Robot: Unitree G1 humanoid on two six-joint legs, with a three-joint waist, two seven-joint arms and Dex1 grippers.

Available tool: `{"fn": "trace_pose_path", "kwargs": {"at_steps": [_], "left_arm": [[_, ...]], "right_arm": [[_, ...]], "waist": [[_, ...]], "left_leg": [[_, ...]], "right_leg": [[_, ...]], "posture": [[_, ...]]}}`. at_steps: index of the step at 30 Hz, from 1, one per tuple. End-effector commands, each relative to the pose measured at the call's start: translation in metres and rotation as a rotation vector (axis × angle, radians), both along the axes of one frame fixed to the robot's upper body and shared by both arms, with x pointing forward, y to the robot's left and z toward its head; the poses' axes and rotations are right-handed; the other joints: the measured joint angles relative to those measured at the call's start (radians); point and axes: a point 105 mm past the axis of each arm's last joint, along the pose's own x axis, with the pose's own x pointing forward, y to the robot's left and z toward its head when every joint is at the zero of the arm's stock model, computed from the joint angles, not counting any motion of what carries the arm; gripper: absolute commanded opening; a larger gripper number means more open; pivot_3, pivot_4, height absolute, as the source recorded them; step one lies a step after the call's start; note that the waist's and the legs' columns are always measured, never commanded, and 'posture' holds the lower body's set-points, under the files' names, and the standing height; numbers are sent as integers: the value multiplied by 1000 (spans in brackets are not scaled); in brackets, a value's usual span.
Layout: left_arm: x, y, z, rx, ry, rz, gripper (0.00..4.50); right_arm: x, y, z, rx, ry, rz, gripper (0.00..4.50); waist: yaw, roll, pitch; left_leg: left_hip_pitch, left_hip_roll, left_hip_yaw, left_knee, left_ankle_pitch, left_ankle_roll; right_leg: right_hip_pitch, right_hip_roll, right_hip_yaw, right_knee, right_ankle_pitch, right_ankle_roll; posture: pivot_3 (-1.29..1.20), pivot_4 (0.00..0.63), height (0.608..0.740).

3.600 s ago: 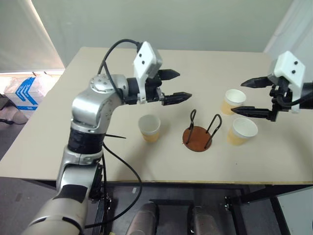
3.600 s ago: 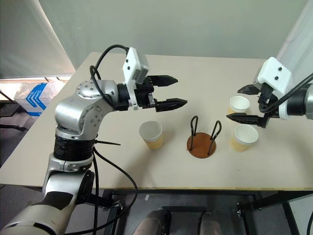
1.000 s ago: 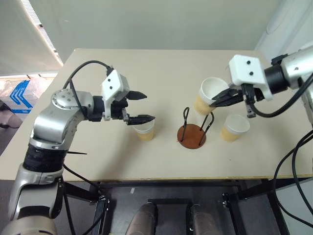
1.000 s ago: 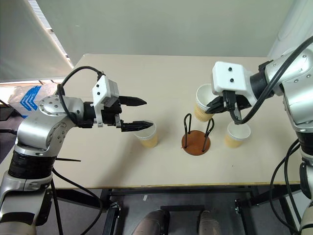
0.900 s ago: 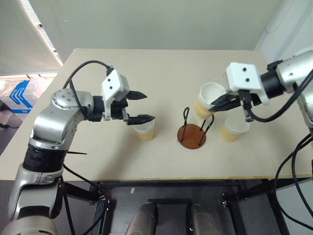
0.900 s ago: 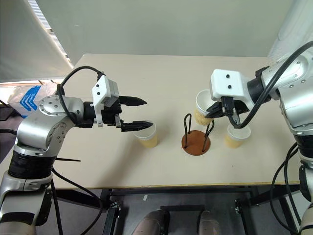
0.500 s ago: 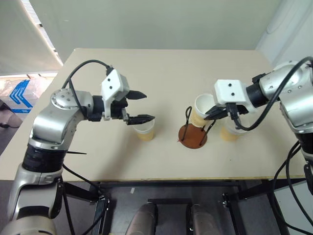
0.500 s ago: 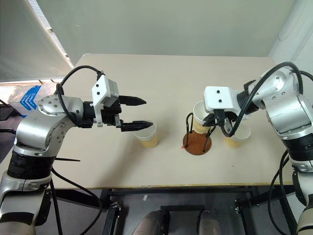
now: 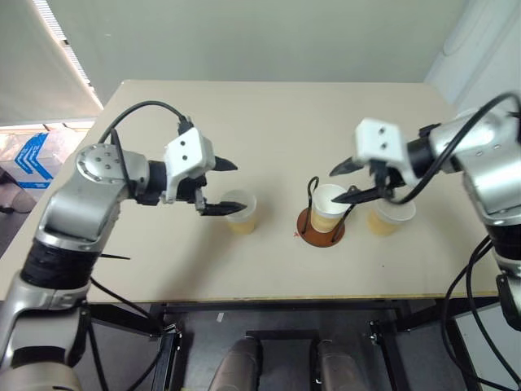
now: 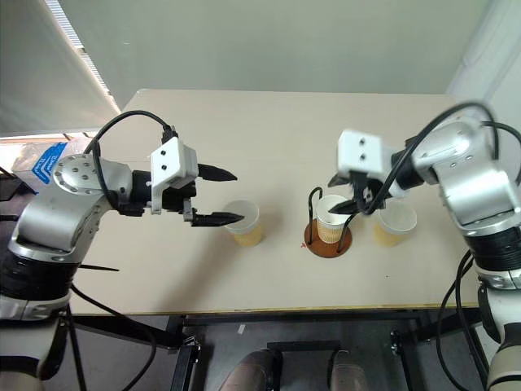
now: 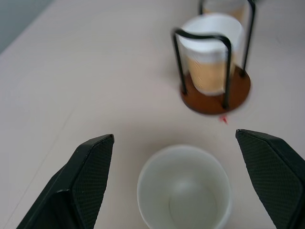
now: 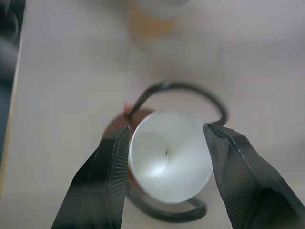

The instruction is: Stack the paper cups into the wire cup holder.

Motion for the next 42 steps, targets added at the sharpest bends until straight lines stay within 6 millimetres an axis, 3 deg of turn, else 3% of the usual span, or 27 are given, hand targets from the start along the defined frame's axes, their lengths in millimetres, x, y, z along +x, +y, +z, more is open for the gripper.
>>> {"fn": "trace_pose_path", "kwargs": {"at_steps": [1, 6, 19, 22, 26, 32, 39, 42], "left_arm": [[-12, 3, 2, 115, -50, -86, 4500], [-17, 6, -14, 218, -39, -156, 4500], [13, 5, -54, 310, -107, -180, 4500], [21, 5, -58, 296, -129, -176, 3894], [24, 3, -61, 284, -124, -195, 2481], [23, -5, -45, 208, -122, -214, 220], [19, -13, -14, 119, -79, -237, 76], [18, -21, 9, 66, -72, -268, 76]], "right_arm": [[-28, 0, 46, 191, 33, 12, 2680], [-41, -9, 50, 237, 76, -43, 2680], [-50, -15, 35, 236, 83, -113, 2680], [-51, -17, 34, 236, 85, -128, 2725], [-52, -19, 33, 237, 87, -141, 2725], [-54, -24, 31, 233, 92, -167, 2725], [-57, -27, 28, 215, 93, -187, 2725], [-60, -27, 28, 211, 89, -194, 2725]], "waist": [[0, 0, 0], [4, -1, -1], [2, -1, -1], [2, -1, -1], [2, -1, -1], [3, -1, -1], [4, -1, -1], [4, -1, -1]], "left_leg": [[0, 0, 0, 0, 0, -1], [0, 0, -1, 0, -1, -2], [0, 0, -1, 0, -1, -1], [0, 0, -1, 0, -1, 0], [-1, 0, -1, 0, -1, 0], [-1, 0, -1, 0, -2, 1], [-2, 0, -1, 1, -2, 1], [-2, 0, -1, 1, -2, 1]], "right_leg": [[0, 0, 0, 0, 0, 0], [0, 1, 0, 0, -4, -4], [-2, 1, 1, 6, -5, -4], [-2, 1, 1, 5, -5, -4], [-2, 1, 1, 5, -5, -2], [-2, 1, 1, 4, -4, 2], [-2, 1, 1, 3, -4, 5], [-2, 1, 1, 3, -3, 7]], "posture": [[0, 150, 740], [0, 150, 740], [0, 150, 740], [0, 150, 740], [0, 150, 740], [0, 150, 740], [0, 150, 740], [0, 150, 740]]}}
